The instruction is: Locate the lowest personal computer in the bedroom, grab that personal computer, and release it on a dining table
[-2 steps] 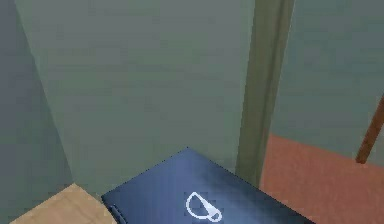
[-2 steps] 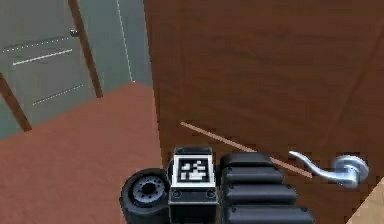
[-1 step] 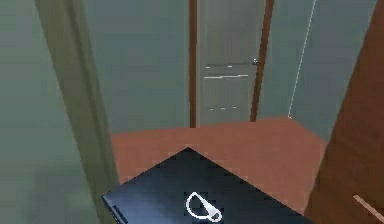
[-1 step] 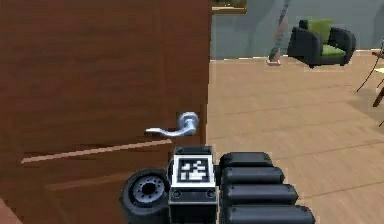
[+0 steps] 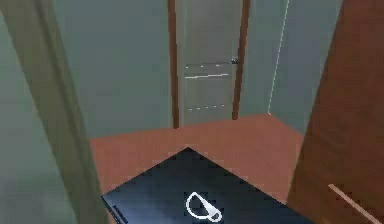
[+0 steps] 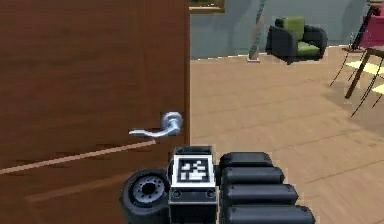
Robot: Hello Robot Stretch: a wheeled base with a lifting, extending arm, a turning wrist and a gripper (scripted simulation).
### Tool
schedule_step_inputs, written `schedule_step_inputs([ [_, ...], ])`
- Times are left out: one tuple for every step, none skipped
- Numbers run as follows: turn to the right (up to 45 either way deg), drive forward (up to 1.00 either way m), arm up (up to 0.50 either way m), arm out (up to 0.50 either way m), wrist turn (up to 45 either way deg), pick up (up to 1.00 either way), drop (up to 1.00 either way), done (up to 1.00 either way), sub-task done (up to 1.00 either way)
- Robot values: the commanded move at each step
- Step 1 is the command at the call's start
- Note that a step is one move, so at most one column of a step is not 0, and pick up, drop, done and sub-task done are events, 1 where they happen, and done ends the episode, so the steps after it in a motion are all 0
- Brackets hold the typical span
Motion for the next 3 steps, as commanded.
schedule_step_inputs([
  [0.0,0.45,0.00,0.00,0.0,0.00,0.00,0.00,0.00],
  [-12.0,0.00,0.00,0.00,0.0,0.00,0.00,0.00,0.00],
  [0.0,0.60,0.00,0.00,0.0,0.00,0.00,0.00,0.00],
])
